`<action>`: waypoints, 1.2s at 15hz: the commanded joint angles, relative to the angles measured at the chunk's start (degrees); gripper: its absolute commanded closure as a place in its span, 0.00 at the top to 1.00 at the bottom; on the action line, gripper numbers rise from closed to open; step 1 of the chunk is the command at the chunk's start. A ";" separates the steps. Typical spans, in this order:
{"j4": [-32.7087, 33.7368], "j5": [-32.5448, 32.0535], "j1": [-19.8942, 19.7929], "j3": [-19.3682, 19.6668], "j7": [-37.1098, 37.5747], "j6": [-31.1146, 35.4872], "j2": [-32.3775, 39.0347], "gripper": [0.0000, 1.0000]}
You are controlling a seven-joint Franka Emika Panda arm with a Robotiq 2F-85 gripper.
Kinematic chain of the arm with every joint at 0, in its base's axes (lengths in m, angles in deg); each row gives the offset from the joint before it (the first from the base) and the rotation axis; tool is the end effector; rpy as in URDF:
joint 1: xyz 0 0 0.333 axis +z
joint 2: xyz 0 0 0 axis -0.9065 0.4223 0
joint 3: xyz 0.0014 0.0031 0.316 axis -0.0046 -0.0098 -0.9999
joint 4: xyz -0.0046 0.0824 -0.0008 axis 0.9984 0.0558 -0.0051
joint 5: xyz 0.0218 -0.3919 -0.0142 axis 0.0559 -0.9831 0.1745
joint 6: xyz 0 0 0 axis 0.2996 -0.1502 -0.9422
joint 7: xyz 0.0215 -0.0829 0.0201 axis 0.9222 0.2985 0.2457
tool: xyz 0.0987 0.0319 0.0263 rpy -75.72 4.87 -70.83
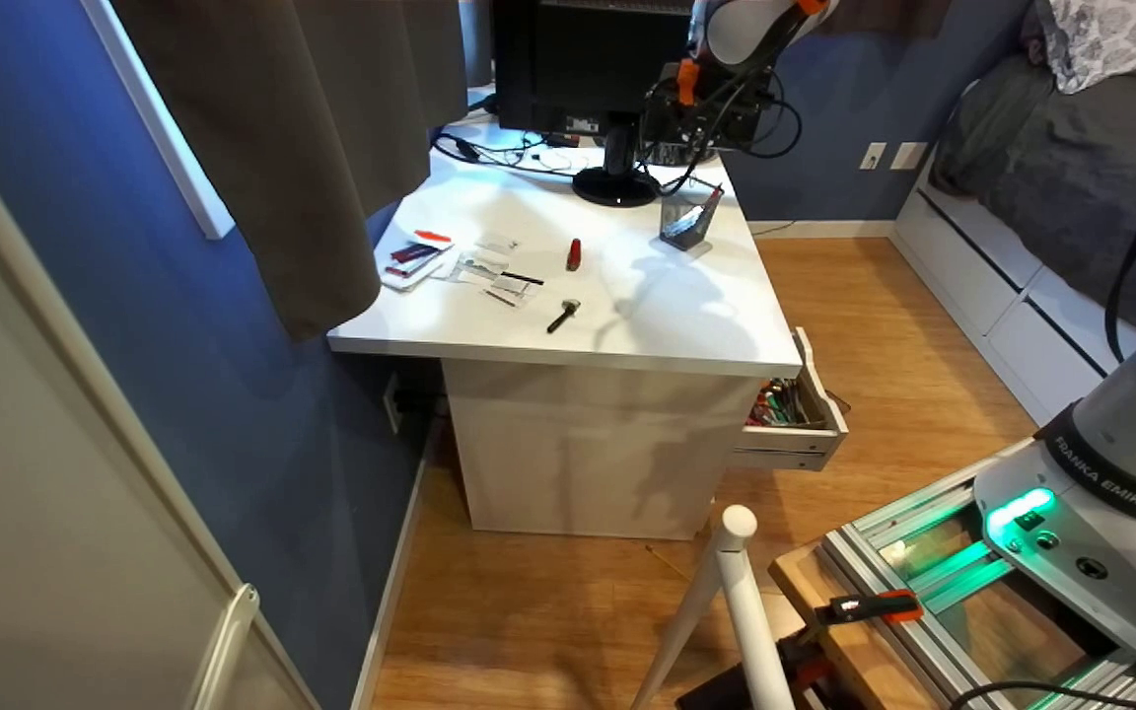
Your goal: Put the black object in the stationary holder
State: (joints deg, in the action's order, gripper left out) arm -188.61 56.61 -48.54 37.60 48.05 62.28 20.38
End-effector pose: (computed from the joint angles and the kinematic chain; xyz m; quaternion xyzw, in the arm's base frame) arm 0.6422 0.0870 0.3361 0.9044 -0.3942 0.1576 0.0421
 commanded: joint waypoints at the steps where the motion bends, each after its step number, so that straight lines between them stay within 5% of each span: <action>1: -0.66 -5.09 -0.35 0.94 7.86 3.01 0.85 0.05; 6: 0.88 -4.45 -1.71 0.20 9.98 2.89 4.30 0.05; 18: 3.88 4.15 -5.82 -4.85 -1.00 2.91 10.93 0.09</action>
State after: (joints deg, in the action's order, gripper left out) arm -186.63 57.43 -52.50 34.62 51.42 64.83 29.84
